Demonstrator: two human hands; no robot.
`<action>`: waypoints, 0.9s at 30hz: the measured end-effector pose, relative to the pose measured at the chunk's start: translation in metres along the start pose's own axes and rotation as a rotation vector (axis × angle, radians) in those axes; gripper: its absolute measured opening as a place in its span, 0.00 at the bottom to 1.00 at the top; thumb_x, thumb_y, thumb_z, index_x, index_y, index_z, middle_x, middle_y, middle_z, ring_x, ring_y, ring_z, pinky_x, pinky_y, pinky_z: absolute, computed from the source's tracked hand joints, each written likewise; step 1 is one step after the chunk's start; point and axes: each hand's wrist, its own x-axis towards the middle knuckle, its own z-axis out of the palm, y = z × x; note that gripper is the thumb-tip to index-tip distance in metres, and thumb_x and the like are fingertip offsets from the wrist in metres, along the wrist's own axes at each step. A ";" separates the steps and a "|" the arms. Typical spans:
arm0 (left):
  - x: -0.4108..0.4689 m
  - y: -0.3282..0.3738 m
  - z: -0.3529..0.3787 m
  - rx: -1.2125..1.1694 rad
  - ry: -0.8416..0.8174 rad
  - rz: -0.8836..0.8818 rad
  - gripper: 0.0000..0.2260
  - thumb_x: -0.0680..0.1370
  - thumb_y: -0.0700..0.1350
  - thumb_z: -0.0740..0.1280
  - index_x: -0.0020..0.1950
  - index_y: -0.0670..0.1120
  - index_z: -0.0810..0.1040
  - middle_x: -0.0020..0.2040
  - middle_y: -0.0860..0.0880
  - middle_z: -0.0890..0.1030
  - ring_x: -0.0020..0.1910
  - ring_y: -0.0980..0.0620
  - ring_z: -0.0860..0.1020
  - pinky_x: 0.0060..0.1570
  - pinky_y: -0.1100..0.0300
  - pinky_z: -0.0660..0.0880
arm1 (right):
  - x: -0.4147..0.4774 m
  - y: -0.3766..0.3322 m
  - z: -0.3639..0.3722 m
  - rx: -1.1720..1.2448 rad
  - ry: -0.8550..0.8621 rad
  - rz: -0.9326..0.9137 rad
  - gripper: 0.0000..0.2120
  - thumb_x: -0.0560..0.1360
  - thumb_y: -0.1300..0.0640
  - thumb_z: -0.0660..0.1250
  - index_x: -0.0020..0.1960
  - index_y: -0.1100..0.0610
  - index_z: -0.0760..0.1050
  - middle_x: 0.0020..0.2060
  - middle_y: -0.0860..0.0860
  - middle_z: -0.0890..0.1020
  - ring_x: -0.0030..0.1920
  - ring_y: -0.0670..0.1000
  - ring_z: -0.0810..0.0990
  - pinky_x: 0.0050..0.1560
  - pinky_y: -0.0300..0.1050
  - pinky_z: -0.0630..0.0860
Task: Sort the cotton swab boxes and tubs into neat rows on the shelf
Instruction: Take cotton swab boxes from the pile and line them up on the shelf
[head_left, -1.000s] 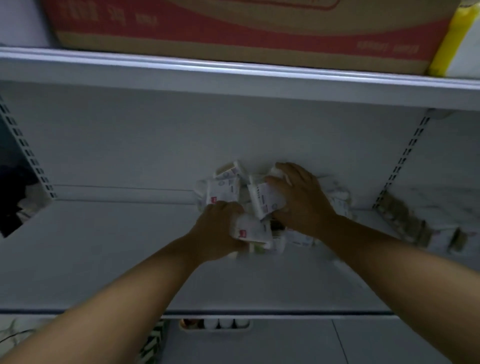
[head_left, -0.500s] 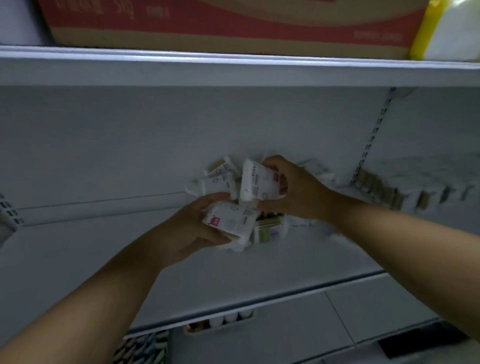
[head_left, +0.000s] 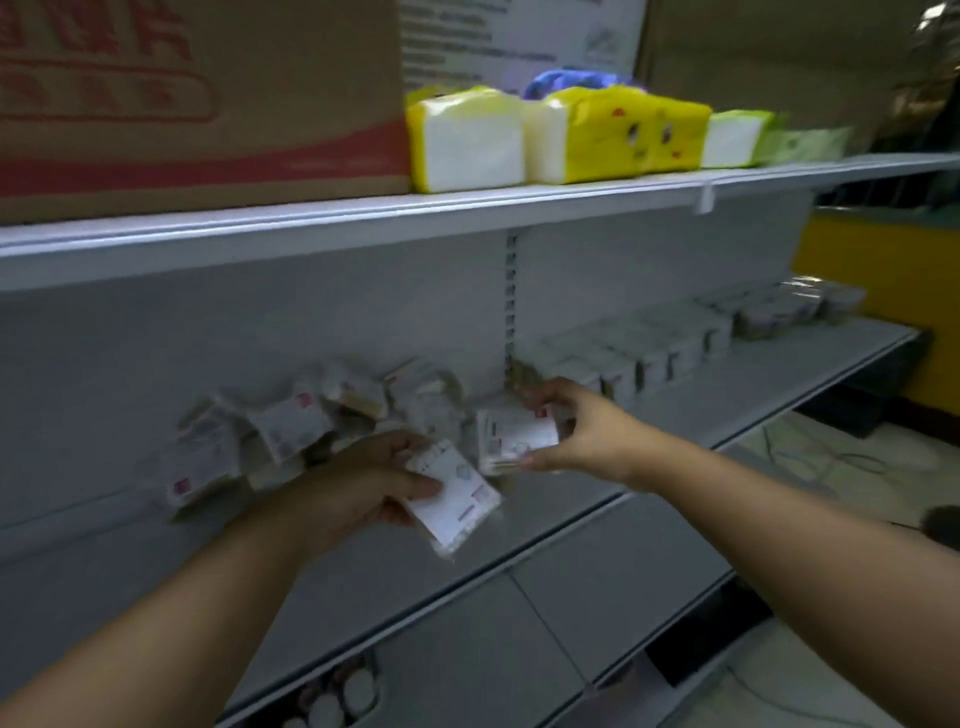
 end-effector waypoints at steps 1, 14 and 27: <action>0.011 0.004 0.023 0.012 -0.009 0.002 0.17 0.71 0.30 0.68 0.58 0.43 0.76 0.50 0.44 0.84 0.50 0.46 0.82 0.47 0.51 0.80 | -0.009 0.013 -0.021 0.014 0.032 0.016 0.27 0.63 0.49 0.79 0.56 0.46 0.70 0.51 0.39 0.74 0.48 0.39 0.75 0.41 0.25 0.70; 0.143 0.034 0.258 0.267 -0.062 0.043 0.11 0.71 0.31 0.71 0.47 0.46 0.79 0.39 0.47 0.84 0.36 0.51 0.82 0.32 0.61 0.79 | -0.088 0.162 -0.240 0.255 0.240 0.199 0.29 0.63 0.72 0.75 0.60 0.57 0.71 0.47 0.54 0.82 0.44 0.51 0.83 0.50 0.49 0.80; 0.298 0.042 0.326 0.327 -0.092 0.048 0.15 0.67 0.34 0.76 0.47 0.49 0.78 0.55 0.47 0.79 0.44 0.51 0.82 0.37 0.57 0.81 | -0.013 0.253 -0.330 0.247 0.257 0.273 0.19 0.67 0.73 0.71 0.53 0.56 0.77 0.46 0.52 0.82 0.45 0.50 0.82 0.45 0.43 0.81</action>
